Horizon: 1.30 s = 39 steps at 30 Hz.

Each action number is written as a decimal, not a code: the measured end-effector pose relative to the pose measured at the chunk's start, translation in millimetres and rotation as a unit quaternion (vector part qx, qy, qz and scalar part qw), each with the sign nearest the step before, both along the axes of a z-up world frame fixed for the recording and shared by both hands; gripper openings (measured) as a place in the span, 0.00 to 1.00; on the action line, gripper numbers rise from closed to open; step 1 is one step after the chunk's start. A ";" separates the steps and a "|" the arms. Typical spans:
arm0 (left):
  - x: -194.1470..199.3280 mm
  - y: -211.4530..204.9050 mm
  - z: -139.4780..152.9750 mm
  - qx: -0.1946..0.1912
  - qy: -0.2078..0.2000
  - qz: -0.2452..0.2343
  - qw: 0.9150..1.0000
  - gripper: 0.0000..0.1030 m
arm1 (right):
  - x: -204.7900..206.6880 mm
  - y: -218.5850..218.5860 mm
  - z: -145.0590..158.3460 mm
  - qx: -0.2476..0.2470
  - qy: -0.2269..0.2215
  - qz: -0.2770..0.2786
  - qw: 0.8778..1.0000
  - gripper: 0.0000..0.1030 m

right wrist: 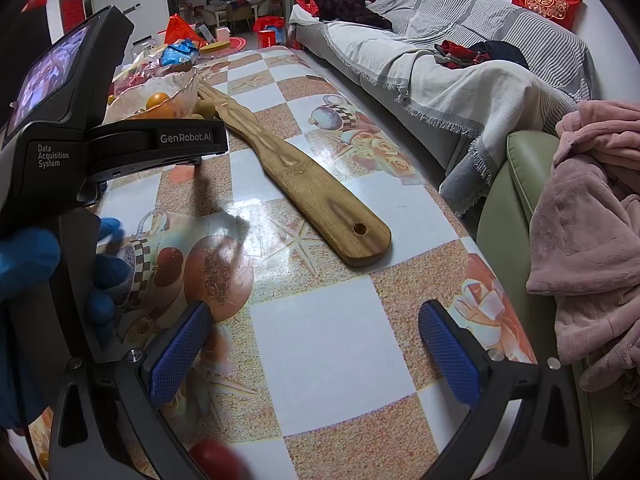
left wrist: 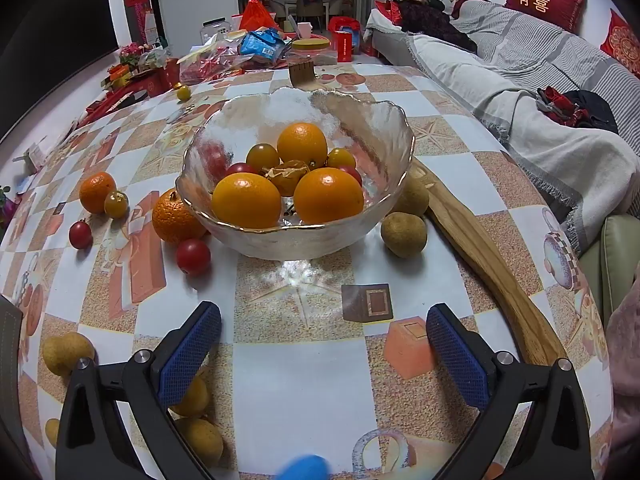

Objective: Organize fruits
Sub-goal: 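Move both tools over the table toward the scattered fruits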

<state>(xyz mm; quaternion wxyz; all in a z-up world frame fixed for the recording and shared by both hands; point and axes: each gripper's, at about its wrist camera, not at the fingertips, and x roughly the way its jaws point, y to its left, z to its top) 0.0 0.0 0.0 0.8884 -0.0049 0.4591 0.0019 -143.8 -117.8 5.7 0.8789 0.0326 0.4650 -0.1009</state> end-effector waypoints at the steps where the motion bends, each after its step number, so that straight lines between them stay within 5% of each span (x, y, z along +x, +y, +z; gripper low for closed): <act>1: 0.1 0.0 0.1 0.000 0.001 0.000 1.000 1.00 | 0.0 -0.3 0.0 0.003 0.000 0.000 1.000 1.00; 5: -0.3 -0.5 8.6 0.016 0.030 -0.035 0.999 1.00 | 2.2 -0.4 1.1 0.001 0.010 0.005 1.000 1.00; 11: -31.6 39.3 77.8 -0.011 -0.016 -0.073 0.997 1.00 | 15.9 -4.8 14.5 -0.003 0.098 0.022 0.995 1.00; 17: -79.5 107.1 111.5 0.003 0.054 -0.053 0.997 1.00 | -10.1 -12.9 49.8 0.033 0.122 0.020 0.992 1.00; 21: -111.2 133.4 108.1 0.044 0.108 -0.029 0.993 1.00 | -17.6 -7.2 71.2 0.064 0.155 0.057 0.984 1.00; 24: -133.9 152.9 106.0 0.030 0.169 -0.008 0.985 1.00 | -23.1 8.8 83.3 0.065 0.178 0.104 0.976 1.00; 32: -174.2 165.9 121.3 0.048 0.211 0.019 0.976 1.00 | -26.3 40.0 103.9 0.068 0.214 0.166 0.960 1.00; 39: -170.6 178.7 119.2 0.035 0.231 0.006 0.972 1.00 | -27.9 51.4 109.5 0.080 0.223 0.130 0.963 1.00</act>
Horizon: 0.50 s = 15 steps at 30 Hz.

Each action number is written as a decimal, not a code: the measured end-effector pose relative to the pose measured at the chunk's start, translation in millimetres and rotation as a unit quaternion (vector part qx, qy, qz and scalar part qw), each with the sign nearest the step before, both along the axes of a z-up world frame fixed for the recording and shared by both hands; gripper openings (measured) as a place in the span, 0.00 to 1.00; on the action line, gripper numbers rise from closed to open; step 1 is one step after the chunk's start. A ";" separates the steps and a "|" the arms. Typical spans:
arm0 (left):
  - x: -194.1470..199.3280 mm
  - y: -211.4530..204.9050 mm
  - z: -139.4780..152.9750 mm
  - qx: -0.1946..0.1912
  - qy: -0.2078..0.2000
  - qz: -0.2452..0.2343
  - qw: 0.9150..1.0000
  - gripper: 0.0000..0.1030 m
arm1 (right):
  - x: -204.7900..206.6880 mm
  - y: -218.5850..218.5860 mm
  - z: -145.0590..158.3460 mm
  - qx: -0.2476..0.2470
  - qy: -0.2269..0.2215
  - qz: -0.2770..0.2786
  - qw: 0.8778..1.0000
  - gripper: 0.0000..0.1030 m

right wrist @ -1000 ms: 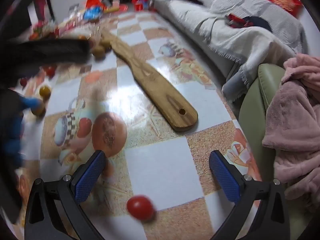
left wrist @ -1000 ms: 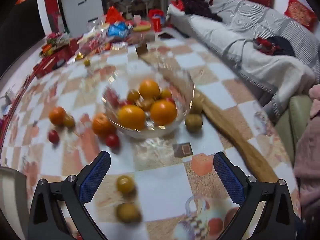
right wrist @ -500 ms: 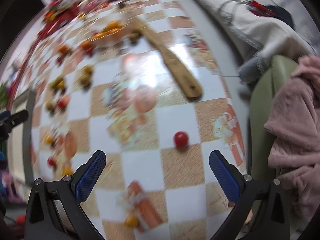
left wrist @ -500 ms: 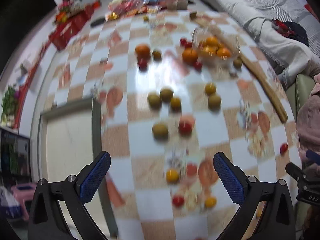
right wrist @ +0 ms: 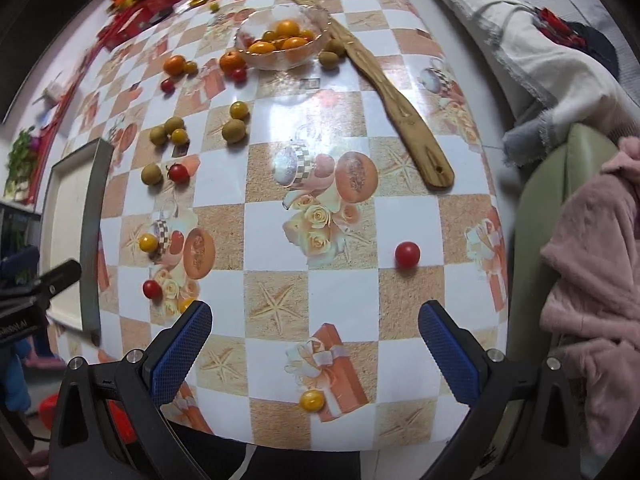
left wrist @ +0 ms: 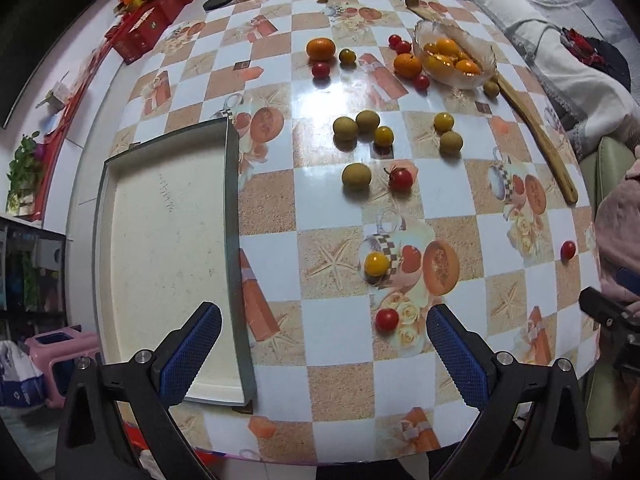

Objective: Organize fruits
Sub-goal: 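Move both tools over the table toward the scattered fruits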

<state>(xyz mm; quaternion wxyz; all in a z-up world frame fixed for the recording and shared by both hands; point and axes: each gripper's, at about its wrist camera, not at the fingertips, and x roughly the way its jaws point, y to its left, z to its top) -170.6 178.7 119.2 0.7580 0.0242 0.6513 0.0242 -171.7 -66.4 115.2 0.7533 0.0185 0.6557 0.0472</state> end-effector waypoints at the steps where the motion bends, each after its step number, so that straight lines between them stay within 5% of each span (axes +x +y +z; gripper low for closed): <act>1: -0.6 1.5 0.8 -0.002 -0.001 -0.005 1.000 1.00 | -1.1 2.0 0.9 0.001 0.001 -0.004 1.000 1.00; 15: 2.8 34.5 4.2 -0.031 -0.019 -0.040 0.999 1.00 | -18.4 36.7 14.8 -0.026 -0.006 -0.046 0.999 1.00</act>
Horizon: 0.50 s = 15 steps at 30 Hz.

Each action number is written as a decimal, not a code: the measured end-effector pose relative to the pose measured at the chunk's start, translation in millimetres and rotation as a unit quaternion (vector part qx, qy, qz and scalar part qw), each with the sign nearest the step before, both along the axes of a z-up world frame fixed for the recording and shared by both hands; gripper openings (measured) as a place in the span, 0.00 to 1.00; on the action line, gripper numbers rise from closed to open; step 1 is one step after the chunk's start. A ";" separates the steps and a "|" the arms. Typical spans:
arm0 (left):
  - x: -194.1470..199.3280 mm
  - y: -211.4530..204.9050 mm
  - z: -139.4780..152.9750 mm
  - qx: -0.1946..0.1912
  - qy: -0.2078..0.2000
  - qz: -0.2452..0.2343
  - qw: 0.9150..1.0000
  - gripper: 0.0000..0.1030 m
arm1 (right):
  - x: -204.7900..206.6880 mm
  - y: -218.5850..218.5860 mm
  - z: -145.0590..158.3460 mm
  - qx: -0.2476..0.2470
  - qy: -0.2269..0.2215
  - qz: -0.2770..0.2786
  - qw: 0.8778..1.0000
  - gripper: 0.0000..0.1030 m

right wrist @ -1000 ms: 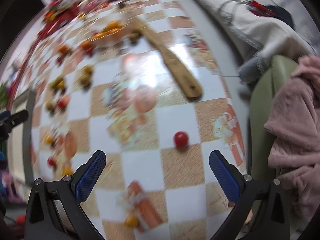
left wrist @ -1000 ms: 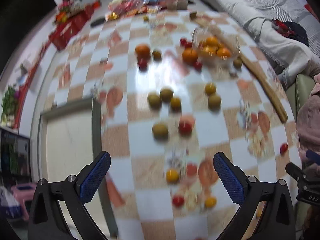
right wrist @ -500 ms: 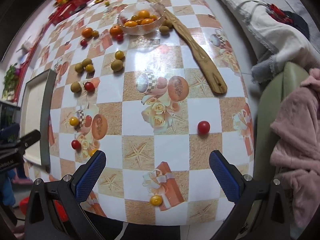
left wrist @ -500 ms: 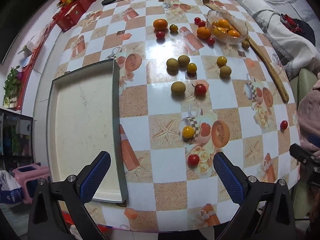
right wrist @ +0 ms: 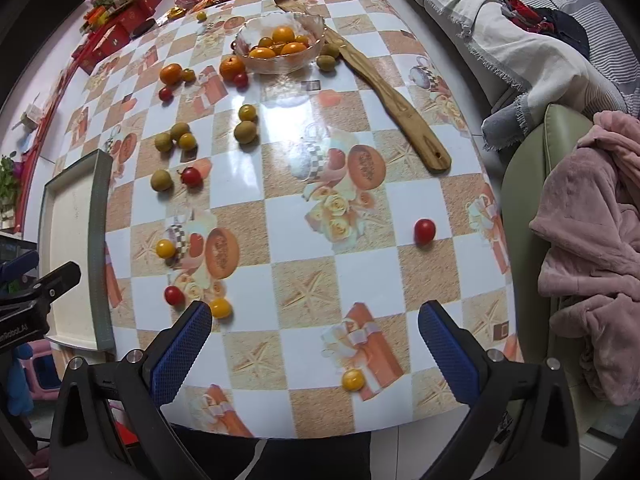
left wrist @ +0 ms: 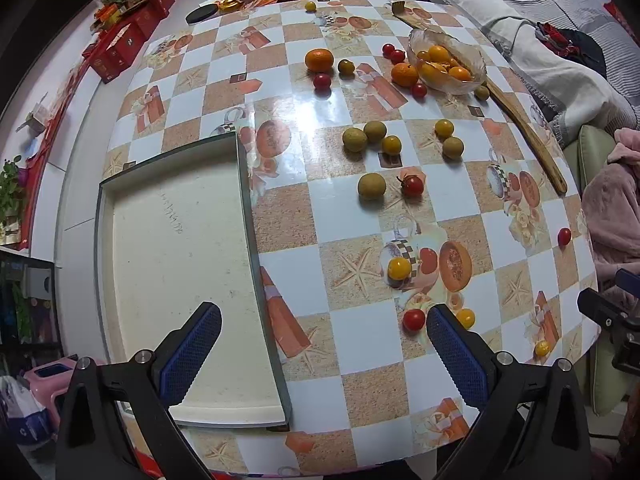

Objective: Organize fruits
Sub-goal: 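Move both tools over the table toward the scattered fruits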

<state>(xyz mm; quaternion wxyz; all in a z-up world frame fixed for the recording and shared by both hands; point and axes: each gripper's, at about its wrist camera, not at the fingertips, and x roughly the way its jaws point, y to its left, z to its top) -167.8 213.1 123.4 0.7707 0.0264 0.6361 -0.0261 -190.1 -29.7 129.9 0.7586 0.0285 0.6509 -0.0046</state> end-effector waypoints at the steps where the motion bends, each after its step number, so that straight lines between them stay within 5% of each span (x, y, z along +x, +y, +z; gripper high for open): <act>1: -0.3 1.1 0.6 -0.001 0.000 0.000 1.000 1.00 | -0.7 2.7 0.6 0.000 0.000 0.001 1.000 1.00; 15: -7.5 4.7 6.1 -0.009 -0.016 0.008 1.000 1.00 | -2.5 23.2 8.5 -0.011 -0.015 0.035 0.999 1.00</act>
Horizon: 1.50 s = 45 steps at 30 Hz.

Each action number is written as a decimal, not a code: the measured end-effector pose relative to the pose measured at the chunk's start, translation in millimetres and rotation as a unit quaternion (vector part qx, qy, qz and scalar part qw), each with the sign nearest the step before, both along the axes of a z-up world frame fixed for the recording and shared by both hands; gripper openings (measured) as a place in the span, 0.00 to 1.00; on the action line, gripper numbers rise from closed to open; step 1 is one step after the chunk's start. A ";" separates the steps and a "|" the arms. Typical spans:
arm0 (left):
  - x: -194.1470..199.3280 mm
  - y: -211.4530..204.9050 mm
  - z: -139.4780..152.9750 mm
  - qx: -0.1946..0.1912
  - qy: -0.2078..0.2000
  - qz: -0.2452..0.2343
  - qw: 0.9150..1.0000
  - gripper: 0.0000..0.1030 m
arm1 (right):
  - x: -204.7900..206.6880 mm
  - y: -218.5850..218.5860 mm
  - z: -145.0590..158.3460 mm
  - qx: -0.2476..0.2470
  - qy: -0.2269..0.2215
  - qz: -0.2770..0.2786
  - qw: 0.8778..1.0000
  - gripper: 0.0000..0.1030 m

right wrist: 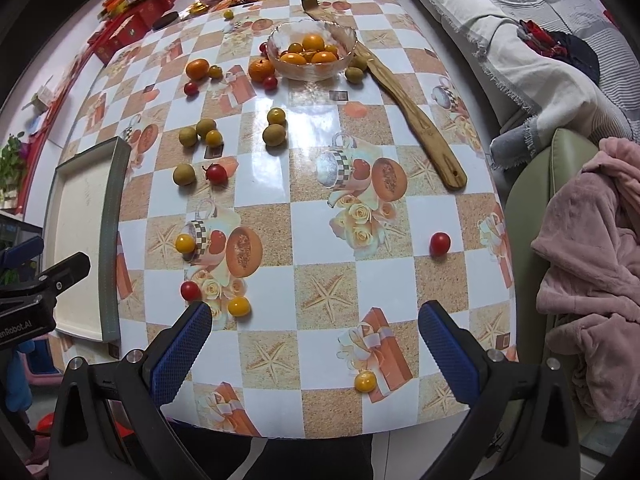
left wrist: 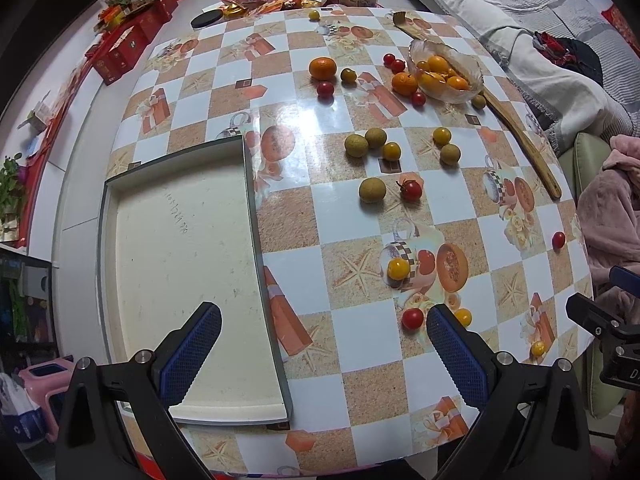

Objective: Organize fruits
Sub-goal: 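Move both tools over the table toward the scattered fruits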

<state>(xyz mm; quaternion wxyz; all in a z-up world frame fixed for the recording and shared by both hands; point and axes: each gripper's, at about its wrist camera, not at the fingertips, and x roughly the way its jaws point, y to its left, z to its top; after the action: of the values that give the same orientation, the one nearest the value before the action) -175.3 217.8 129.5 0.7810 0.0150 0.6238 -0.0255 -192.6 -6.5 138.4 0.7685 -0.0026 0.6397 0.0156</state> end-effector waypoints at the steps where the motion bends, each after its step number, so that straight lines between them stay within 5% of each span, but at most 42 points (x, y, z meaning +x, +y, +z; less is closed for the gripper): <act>1: -0.1 -0.3 0.0 0.000 0.000 0.001 1.000 1.00 | -0.1 0.2 0.6 -0.001 -0.002 0.002 1.000 1.00; 23: 16.5 -3.4 -10.0 -0.003 0.003 0.027 1.000 1.00 | 13.6 -7.0 -3.8 -0.008 0.009 0.015 1.000 1.00; 45: 69.4 -36.5 -85.4 0.030 -0.007 -0.017 0.999 1.00 | 32.2 -56.2 -67.6 0.020 0.028 -0.023 0.999 1.00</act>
<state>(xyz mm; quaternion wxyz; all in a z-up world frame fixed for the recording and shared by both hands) -106.0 181.3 44.1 0.7840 0.0494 0.6185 -0.0201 -160.4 -62.7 70.8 0.7501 0.0283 0.6607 0.0107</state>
